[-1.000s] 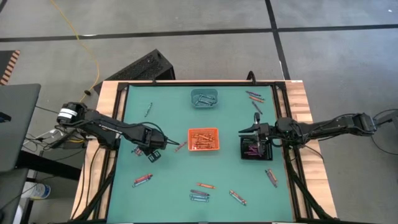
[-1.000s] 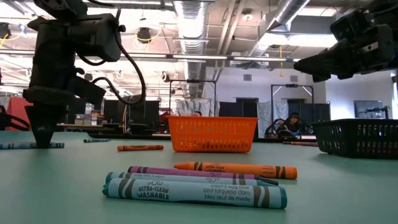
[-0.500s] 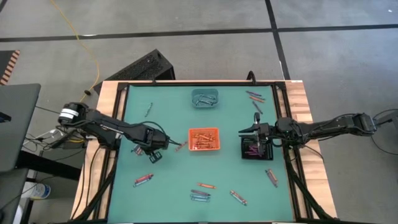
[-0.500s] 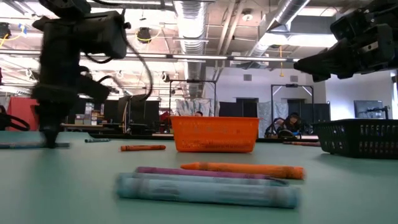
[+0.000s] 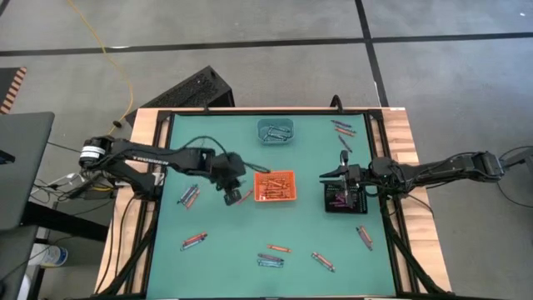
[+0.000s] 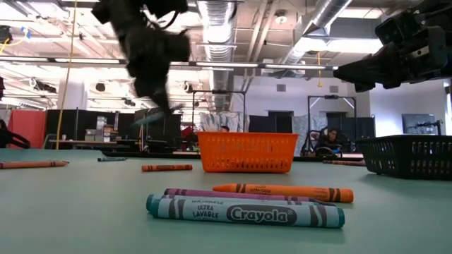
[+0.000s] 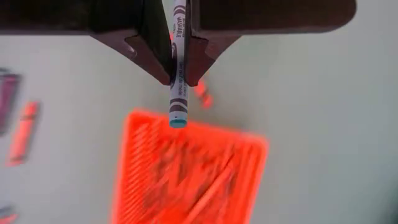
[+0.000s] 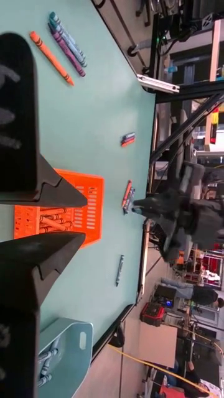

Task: Sort crayons
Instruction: Put the green crayon into the blue bin

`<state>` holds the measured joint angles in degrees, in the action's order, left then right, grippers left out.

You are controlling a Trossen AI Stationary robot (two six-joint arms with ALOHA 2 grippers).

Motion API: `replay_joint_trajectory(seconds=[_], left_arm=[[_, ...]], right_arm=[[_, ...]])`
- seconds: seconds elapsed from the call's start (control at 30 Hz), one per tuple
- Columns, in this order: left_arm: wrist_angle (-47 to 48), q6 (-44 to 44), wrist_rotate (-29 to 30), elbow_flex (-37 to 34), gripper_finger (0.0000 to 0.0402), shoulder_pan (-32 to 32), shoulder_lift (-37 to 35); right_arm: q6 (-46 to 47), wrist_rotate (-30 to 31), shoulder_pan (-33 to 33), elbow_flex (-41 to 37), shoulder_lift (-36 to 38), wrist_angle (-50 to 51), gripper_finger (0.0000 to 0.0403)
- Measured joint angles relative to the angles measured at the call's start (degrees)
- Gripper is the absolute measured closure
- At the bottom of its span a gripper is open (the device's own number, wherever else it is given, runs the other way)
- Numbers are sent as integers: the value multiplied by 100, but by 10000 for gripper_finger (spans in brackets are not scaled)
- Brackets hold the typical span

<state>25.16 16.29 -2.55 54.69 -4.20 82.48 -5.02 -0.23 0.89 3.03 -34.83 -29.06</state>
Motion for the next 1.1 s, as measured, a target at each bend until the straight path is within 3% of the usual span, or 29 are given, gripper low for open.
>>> replay_joint_trajectory(seconds=[0.13, 0.37, 0.57, 0.73, 0.93, 1.1], left_arm=[[-624, -694, -643, 160, 386, -395, 11], [-1488, -1823, -606, 298, 386, -1387, 67], [-2399, -2306, -1117, 575, 386, -2188, 891], [-1742, -3015, -985, 1692, 386, -2443, 2034], [-488, -3873, -856, 3502, 386, -2584, 3202], [555, -4281, -723, 4865, 386, -2574, 4019]], right_arm=[[-2, 0, 0, 0, 0, 0, 331], [-422, 26, 0, 0, 0, -47, 331], [-1019, 35, 12, -4, 0, -242, 331], [-1313, 227, 182, -5, 2, -505, 331], [-1482, 1272, 596, -7, -54, -456, 331], [-1358, 1204, 948, 21, -52, -428, 331]])
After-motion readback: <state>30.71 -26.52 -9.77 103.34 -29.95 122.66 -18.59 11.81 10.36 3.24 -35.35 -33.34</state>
